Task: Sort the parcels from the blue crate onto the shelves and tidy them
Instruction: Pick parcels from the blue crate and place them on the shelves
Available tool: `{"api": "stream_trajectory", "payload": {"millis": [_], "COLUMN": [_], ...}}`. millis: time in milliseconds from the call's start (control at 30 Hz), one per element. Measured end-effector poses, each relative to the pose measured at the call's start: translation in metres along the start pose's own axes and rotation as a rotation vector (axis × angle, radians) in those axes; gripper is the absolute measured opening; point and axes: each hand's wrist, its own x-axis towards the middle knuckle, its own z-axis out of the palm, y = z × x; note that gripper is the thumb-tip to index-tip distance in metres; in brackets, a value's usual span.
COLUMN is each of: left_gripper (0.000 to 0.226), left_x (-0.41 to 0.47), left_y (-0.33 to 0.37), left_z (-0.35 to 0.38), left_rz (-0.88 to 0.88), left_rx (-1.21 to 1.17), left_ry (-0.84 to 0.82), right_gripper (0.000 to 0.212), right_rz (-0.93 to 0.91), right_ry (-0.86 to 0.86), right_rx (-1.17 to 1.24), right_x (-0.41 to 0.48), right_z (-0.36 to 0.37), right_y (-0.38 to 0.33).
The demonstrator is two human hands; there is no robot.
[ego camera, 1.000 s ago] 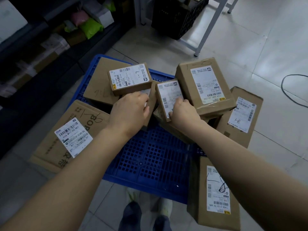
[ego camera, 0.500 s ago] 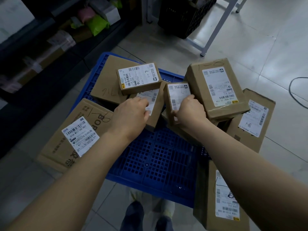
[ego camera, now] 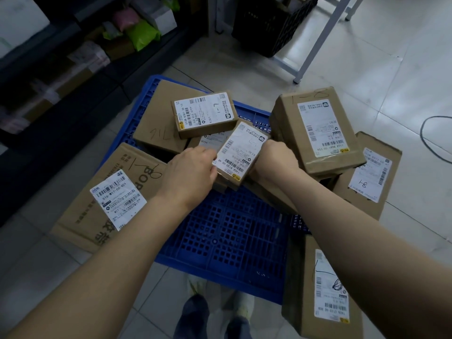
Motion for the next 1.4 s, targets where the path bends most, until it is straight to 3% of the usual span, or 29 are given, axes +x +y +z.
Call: {"api": "stream_trajectory", "payload": {"millis": [100,167,233,333,600,800,967,1400], "left_gripper": [0.021,0.021,0.021,0.021,0.023,0.021,0.020,0.022], "left_x": [0.000,0.001,0.001,0.001,0.007,0.013,0.017,0.037], "left_y": [0.001,0.000,-0.001,-0.002,-0.006,-0.008,-0.009,-0.024], "left_z": [0.000,0.001,0.002,0.005,0.007,0.007,0.011,0.015], "left_rz": [-0.003,-0.008,-0.010,-0.022,-0.045,-0.049,-0.048,-0.116], "left_rx": [-0.007,-0.010,-0.010,-0.019,0.022,0.013,0.007,0.001], "left_ry": [-0.004,-0.005,-0.002,-0.008,-0.021,-0.007,0.009,0.094], "right_gripper": [0.053,0.085,0.097,0.102,0.104,0.111,0.108,0.116], "right_rz": [-0.099,-0.216,-0.306,-0.341,-0.327,-0.311,-0.282,-0.132], "right_ry": [0.056,-0.073,-0.174,-0.168,-0.217,-0.110,-0.255,-0.360], "right_rx": [0.018,0.004,-0.125,-0.290,-0.386,-0.431,-0.179,0.044], "right_x": [0.010,0.015,0.020,0.027,0.031,0.034,0.035,0.035], "right_z": [-0.008,-0.015,-0.021,-0.026,-0.028,-0.026,-0.023,-0.009], "right_y": [0.004,0.003,0.003,0.002,-0.004,-0.005,-0.002,0.009]}}
